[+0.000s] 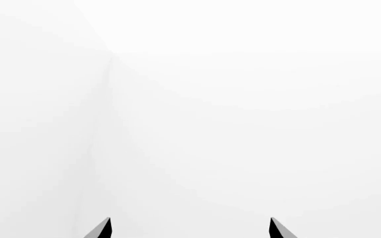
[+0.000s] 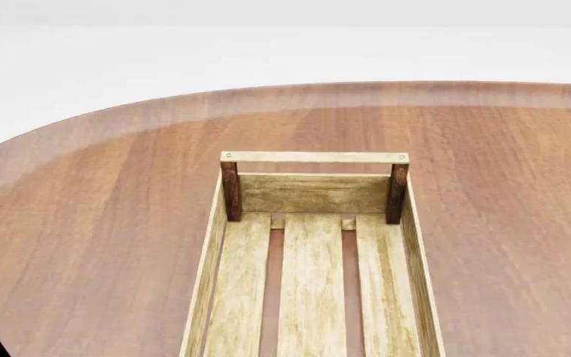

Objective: Pick up the cream cheese and put it in the tray.

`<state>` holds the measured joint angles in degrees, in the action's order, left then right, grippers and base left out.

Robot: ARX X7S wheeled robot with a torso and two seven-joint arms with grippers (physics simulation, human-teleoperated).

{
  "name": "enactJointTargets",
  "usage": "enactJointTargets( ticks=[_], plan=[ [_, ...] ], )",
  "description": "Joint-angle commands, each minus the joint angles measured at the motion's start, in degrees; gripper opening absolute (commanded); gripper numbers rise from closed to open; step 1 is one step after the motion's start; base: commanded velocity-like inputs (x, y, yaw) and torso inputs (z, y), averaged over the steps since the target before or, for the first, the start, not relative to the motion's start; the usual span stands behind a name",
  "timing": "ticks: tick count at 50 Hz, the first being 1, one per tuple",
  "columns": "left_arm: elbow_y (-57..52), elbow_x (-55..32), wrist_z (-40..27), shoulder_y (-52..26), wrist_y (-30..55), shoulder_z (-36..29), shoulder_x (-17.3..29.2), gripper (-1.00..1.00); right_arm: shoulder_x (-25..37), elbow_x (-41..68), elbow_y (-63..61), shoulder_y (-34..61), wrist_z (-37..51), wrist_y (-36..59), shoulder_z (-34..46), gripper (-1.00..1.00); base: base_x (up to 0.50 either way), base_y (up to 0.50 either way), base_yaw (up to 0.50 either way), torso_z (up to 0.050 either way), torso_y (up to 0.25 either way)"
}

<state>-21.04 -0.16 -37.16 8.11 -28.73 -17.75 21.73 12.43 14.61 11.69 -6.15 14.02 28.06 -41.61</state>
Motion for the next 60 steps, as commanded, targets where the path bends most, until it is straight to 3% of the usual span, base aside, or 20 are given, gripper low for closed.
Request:
enactJointTargets(
  ticks=[1, 5, 6, 20, 47, 60],
  plan=[
    [-0.29, 0.07, -0.23, 0.05, 0.25, -0.04, 0.13, 1.0, 0.5, -0.54, 3.75, 0.8, 0.11, -1.09, 0.52, 1.0, 0.0, 0.0, 0.0, 0.0, 0.0],
    [-0.22, 0.12, -0.31, -0.03, 0.28, -0.06, 0.15, 1.0, 0.67, -0.64, 5.69, 1.25, -0.3, -2.22, 0.74, 1.0, 0.0, 0.0, 0.0, 0.0, 0.0],
    [-0.2, 0.1, -0.32, -0.02, 0.24, -0.07, 0.16, 1.0, 0.55, -0.45, 5.27, 1.08, -0.35, -2.13, 0.62, -1.0, 0.01, 0.0, 0.0, 0.0, 0.0],
    [0.2, 0.21, -0.47, -0.22, 0.16, -0.37, 0.15, 1.0, 0.34, 0.01, 3.96, 0.88, -0.52, -2.62, 0.72, -1.0, 0.0, 0.0, 0.0, -0.001, 0.0],
    [-0.19, 0.05, -1.04, -0.26, 0.3, -0.19, 0.56, 1.0, -2.38, 2.37, -32.81, -7.09, 3.33, 8.89, 2.96, -1.0, 0.0, 0.0, 0.0, 0.0, 0.0],
    [-0.51, -0.22, -1.33, -0.2, 0.13, 0.06, 0.89, 1.0, -1.01, 3.01, -40.78, -6.55, 4.01, 12.33, 5.78, -1.0, 0.0, 0.0, 0.0, 0.0, 0.0]
  ],
)
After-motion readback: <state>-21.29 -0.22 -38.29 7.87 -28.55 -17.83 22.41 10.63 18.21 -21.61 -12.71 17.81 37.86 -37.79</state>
